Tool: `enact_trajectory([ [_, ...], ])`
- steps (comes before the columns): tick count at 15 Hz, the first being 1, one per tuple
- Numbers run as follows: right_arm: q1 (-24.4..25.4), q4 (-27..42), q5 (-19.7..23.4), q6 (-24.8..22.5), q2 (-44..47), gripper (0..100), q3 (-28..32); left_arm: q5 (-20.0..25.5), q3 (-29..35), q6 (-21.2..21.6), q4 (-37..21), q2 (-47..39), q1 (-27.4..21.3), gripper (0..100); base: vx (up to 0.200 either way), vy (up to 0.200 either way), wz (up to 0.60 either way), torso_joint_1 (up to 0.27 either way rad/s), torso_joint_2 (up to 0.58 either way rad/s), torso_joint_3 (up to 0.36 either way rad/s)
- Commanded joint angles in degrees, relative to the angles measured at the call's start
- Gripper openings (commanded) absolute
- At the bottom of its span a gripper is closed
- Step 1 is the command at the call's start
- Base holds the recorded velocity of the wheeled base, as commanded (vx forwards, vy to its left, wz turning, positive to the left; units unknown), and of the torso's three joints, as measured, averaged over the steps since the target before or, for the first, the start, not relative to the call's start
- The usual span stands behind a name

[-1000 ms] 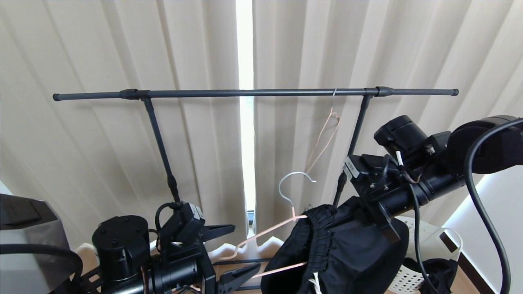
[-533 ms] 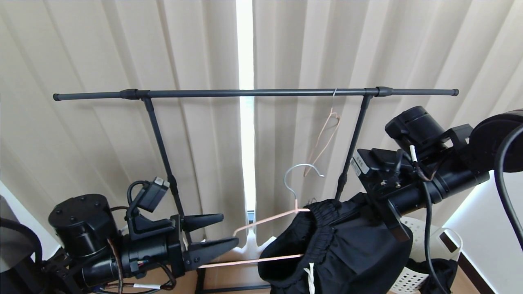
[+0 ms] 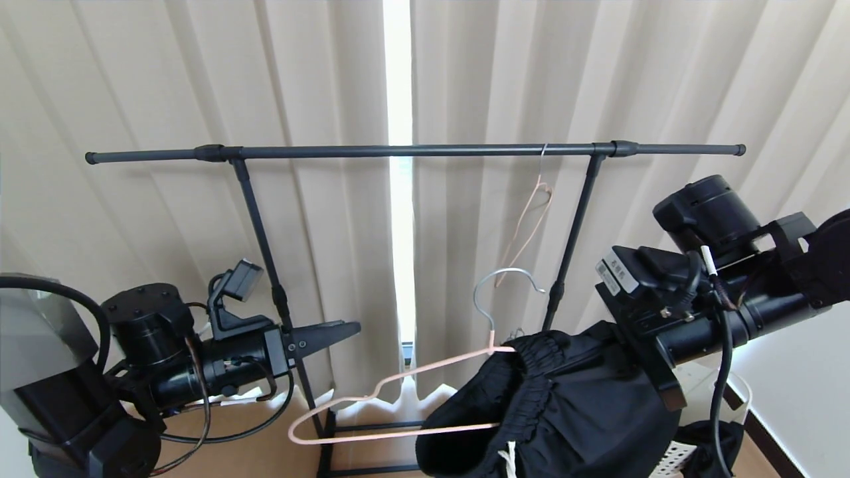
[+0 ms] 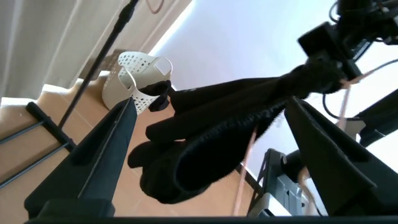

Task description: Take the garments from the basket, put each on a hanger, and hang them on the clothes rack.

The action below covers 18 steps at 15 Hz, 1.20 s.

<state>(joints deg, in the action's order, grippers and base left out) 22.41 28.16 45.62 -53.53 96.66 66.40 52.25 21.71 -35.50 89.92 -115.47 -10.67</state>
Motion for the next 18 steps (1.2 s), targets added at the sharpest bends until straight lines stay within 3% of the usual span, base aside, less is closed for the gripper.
enact_trajectory([
  [1, 0.01, -3.11, 1.58, 0.53, -3.06, 0, -3.47, -0.04, 1.67, 0.69, 0.08, -3.18, -0.67, 100, 0.000, 0.000, 0.00, 0.000, 0.00, 0.000],
  [2, -0.08, -3.90, 2.72, 0.53, -3.32, 0, -4.00, -0.04, 2.28, 2.10, 0.08, -3.10, -1.20, 100, 0.000, 0.000, 0.00, 0.000, 0.00, 0.000],
  [4, -0.26, -4.08, 4.22, 1.41, -3.67, 0, -4.09, -0.48, 3.69, 5.97, -6.25, -2.74, -2.25, 100, 0.000, 0.000, 0.00, 0.000, 0.00, 0.000],
  [5, -0.43, -4.08, 6.33, 2.11, -3.67, 0, -4.09, -2.15, 4.48, 8.52, -10.99, -2.13, -3.75, 100, 0.000, 0.000, 0.00, 0.000, 0.00, 0.000],
  [8, -1.66, -4.52, 7.21, 2.64, -3.76, 0, -3.47, -6.46, 5.71, 12.03, -17.32, -2.13, -7.09, 100, 0.000, 0.000, 0.00, 0.000, 0.00, 0.000],
  [12, -2.10, -10.49, 9.23, 6.68, -4.11, 0, -3.38, -11.12, 5.80, 12.74, -19.08, -2.48, -11.22, 100, 0.000, 0.000, 0.00, 0.000, 0.00, 0.000],
  [18, -2.10, -12.96, 11.16, 8.18, -4.20, 0, -3.38, -11.29, 5.36, 12.74, -19.08, -3.45, -12.45, 100, 0.000, 0.000, 0.00, 0.000, 0.00, 0.000],
])
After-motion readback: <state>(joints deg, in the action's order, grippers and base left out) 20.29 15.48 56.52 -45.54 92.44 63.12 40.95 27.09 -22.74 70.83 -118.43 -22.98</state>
